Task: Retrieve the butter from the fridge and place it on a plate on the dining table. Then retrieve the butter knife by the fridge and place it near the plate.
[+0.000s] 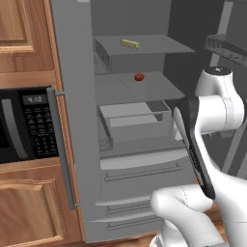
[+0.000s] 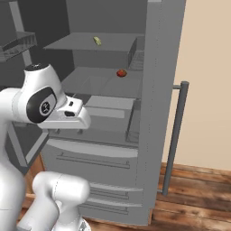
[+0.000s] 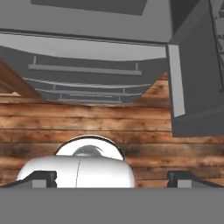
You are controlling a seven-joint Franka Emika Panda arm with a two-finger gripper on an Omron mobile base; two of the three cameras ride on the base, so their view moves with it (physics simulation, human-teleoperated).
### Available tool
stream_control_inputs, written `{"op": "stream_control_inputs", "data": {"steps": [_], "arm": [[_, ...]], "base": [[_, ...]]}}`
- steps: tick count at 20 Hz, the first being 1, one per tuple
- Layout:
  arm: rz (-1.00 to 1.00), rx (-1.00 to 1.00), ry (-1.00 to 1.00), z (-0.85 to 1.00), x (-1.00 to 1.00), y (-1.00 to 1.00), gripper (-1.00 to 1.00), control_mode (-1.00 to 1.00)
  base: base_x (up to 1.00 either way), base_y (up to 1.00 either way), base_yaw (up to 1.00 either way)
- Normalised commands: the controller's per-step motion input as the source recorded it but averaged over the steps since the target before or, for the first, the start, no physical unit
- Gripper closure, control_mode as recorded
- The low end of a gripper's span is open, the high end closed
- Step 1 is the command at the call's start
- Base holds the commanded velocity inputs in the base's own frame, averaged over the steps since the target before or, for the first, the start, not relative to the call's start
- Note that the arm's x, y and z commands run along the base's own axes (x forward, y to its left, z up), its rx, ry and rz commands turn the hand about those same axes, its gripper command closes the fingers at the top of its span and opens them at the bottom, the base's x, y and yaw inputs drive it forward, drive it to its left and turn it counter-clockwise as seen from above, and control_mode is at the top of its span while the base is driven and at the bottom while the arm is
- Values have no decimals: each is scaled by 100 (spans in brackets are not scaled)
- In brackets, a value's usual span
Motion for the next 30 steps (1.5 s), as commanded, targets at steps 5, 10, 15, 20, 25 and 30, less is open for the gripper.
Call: {"op": "stream_control_inputs", "data": {"steps": [5, 10, 15, 20, 25, 30], "arm": [[1, 0, 0, 0, 2, -2, -100, 100], [0, 0, 0, 0, 0, 0, -100, 100], [0, 0, 0, 0, 0, 0, -100, 100], [0, 0, 0, 0, 0, 0, -100, 100], [0, 0, 0, 0, 0, 0, -100, 100], [0, 0, 0, 0, 0, 0, -100, 100]], "base": [[5, 0, 0], [66, -26, 10], [66, -29, 10], [61, -43, 3], [83, -1, -3], [95, 12, -5]]}}
